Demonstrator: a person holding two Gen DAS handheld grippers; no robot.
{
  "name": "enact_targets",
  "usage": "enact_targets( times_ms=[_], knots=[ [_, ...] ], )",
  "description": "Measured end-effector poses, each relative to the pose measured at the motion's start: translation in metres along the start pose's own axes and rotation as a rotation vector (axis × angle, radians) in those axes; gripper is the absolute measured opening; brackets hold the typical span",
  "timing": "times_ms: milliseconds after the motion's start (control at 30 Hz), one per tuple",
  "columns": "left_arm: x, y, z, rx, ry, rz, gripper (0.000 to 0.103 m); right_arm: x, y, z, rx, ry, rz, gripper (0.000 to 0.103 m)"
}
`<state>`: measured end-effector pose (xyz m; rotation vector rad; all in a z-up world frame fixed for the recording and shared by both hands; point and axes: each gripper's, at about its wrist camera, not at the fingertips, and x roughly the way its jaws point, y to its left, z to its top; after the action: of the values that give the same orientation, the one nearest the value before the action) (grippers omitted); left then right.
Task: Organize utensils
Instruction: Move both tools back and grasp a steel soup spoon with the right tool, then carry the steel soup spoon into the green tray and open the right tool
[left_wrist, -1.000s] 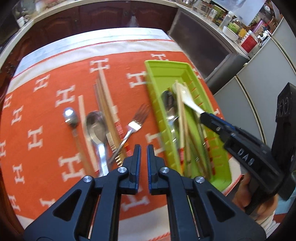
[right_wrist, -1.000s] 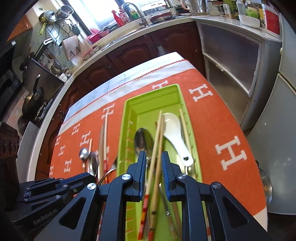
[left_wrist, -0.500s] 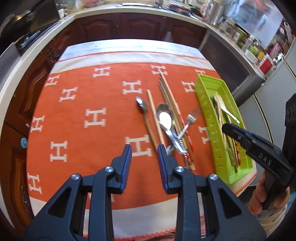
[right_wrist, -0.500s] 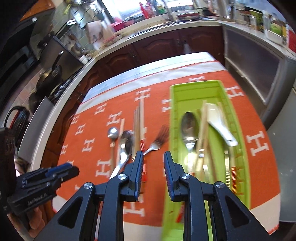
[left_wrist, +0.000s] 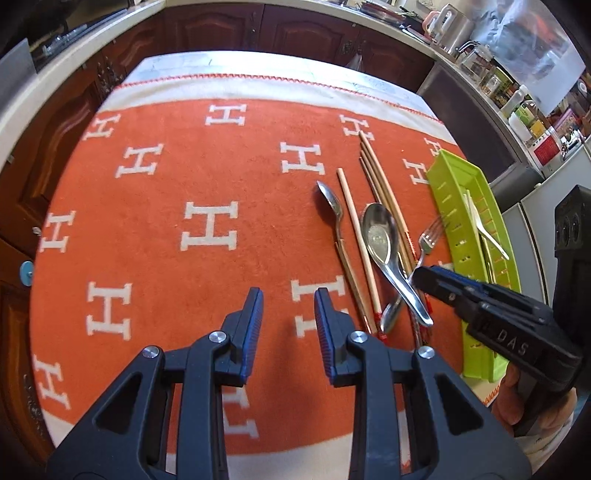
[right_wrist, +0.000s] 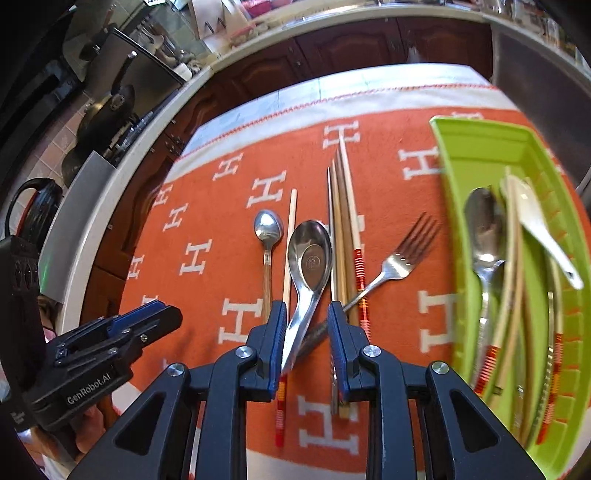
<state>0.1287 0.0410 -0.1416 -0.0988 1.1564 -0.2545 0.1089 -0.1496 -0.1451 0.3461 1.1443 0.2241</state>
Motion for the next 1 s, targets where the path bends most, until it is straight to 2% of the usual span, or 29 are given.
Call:
enact_targets(
  times_ms=[300,433,633,733,1000],
  knots=[
    [0.034,-0.001,0.016,0.011,0.018,-0.052,0.025,0.046,-0.004,0.013,0.016,0.081,-0.016,0.022],
    [0.043,-0.003,0.023,0.014,0.02,-0.07,0.025,0.053,-0.002,0.018,0.007,0.055,-0.03,0.02],
    [0.05,-0.006,0.031,0.016,0.01,-0.091,0.025,0.06,0.014,0.018,-0.087,0.005,-0.104,0.015],
    [0.052,-0.01,0.037,0.009,0.0,-0.111,0.025,0.06,0.015,0.016,-0.102,-0.012,-0.127,0.003],
    [0.064,-0.019,0.051,-0.007,-0.014,-0.123,0.025,0.046,-0.007,0.014,-0.024,-0.027,-0.063,0.001]
  ],
)
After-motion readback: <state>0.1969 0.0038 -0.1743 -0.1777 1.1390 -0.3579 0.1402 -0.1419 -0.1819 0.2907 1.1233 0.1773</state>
